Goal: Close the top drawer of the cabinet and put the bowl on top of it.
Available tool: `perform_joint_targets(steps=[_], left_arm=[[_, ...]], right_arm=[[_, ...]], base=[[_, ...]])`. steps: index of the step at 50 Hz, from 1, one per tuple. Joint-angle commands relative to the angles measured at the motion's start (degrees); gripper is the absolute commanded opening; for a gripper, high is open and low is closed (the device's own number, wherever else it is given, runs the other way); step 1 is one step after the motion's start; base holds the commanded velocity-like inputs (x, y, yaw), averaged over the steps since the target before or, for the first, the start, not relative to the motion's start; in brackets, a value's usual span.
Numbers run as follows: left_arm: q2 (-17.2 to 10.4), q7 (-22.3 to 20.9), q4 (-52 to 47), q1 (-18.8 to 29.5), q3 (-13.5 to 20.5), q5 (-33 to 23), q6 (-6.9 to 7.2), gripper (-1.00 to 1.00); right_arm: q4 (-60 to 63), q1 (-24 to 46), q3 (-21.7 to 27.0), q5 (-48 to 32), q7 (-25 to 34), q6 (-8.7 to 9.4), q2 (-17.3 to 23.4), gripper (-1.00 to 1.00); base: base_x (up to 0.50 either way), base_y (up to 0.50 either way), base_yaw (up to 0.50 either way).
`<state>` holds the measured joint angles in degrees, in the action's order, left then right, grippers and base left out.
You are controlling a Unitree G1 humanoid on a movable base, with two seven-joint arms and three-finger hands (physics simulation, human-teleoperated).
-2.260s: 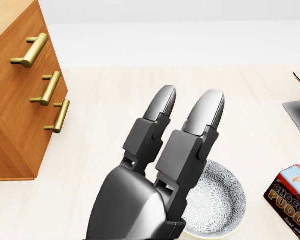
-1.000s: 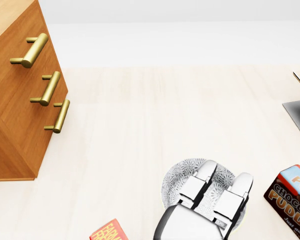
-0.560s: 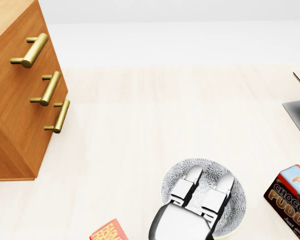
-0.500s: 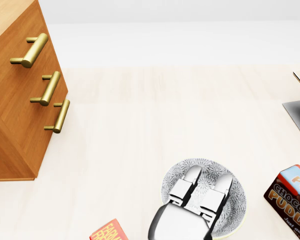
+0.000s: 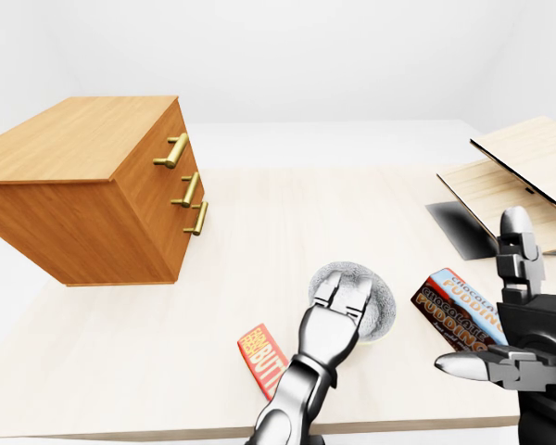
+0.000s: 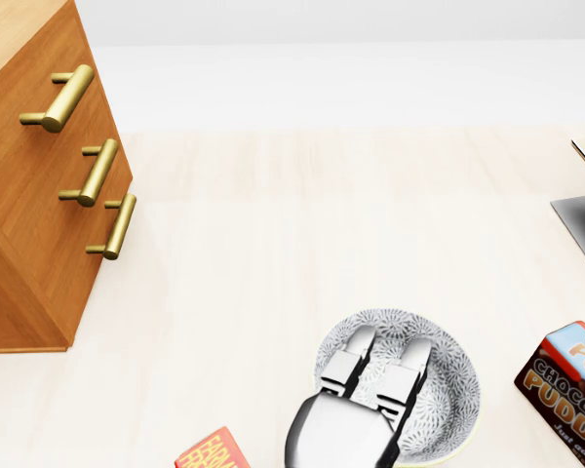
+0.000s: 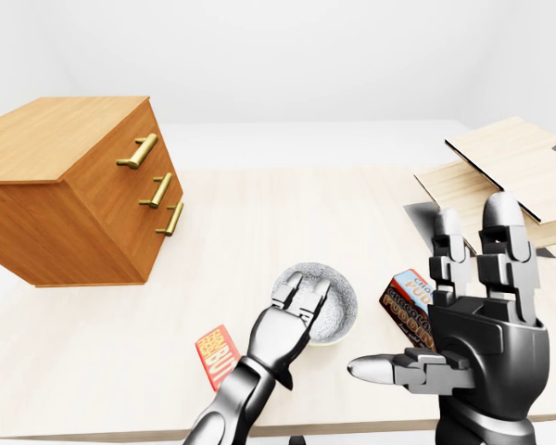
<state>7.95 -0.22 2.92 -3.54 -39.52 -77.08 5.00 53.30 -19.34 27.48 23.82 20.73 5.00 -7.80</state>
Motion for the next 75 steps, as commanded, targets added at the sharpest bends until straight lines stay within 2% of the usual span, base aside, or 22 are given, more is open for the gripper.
perform_joint_targets(steps=[1, 43, 44, 45, 67, 75], left_arm=[[1.2, 1.2, 4.5, 1.3, 1.9, -0.3, 0.0, 1.0], [3.0, 3.4, 10.6, 2.6, 3.4, -0.8, 0.0, 1.0], [3.0, 3.4, 10.4, 2.6, 3.4, -0.7, 0.0, 0.4], [2.8, 3.2, 9.6, 2.1, 3.2, -0.8, 0.0, -1.0], [2.8, 3.0, 9.2, 2.3, 3.0, -0.3, 0.0, -1.0], [2.5, 1.4, 6.1, 2.2, 3.3, 0.4, 0.0, -1.0]], right_arm=[[0.0, -0.2, -0.2, 0.0, 0.2, 0.0, -0.1, 1.0], [0.2, -0.2, -0.3, -0.1, 0.1, 0.0, -0.1, 1.0], [0.1, -0.2, -0.3, -0.2, 0.1, 0.0, -0.1, 1.0], [0.2, -0.2, -0.3, -0.2, 0.0, 0.0, -0.1, 1.0], [-0.1, 0.0, -0.1, 0.1, 0.0, 0.0, 0.0, 1.0], [-0.2, -0.1, -0.4, -0.1, 0.1, 0.0, 0.0, 1.0]], base=[[0.0, 0.0, 0.0], [0.0, 0.0, 0.0], [0.0, 0.0, 0.0], [0.0, 0.0, 0.0], [0.0, 0.0, 0.0], [0.0, 0.0, 0.0]])
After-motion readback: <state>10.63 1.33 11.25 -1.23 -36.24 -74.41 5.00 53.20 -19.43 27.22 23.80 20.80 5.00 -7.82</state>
